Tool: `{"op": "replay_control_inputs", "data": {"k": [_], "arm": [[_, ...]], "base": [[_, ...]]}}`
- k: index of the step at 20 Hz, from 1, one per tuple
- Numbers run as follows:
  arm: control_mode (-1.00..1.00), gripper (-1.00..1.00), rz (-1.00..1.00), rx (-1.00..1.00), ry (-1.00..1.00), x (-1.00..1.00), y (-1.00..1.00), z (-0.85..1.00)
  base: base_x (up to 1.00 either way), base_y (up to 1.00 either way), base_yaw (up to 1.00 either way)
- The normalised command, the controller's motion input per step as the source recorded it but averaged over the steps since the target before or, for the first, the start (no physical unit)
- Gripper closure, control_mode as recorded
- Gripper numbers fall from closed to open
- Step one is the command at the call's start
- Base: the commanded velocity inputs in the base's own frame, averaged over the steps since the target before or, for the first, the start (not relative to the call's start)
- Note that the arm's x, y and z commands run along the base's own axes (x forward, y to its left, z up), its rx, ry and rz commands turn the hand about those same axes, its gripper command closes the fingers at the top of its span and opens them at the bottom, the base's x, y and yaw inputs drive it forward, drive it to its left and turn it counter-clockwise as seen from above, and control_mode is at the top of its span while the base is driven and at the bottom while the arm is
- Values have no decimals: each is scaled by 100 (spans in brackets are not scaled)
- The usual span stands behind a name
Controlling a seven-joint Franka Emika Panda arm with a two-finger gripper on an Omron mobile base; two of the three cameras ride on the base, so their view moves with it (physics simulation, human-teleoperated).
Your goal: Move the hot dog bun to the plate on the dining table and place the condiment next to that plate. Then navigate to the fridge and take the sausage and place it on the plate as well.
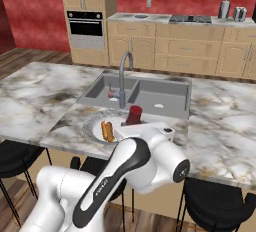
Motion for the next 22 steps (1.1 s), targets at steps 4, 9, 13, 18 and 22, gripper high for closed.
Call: {"op": "replay_control_inputs", "data": {"k": [4,9,13,18,22], "arm": [[-100,100,7,-2,-11,46,0,-37],[-100,100,3,-3,-17,37,0,-32],[-100,100,0,-7,-13,22,-1,-29],[-100,100,0,-10,2,46,0,-39],[-100,100,0,-5,8,50,-3,-34]], "base": [[0,0,0],[0,0,0],[0,0,0],[0,0,0],[0,0,0]]}}
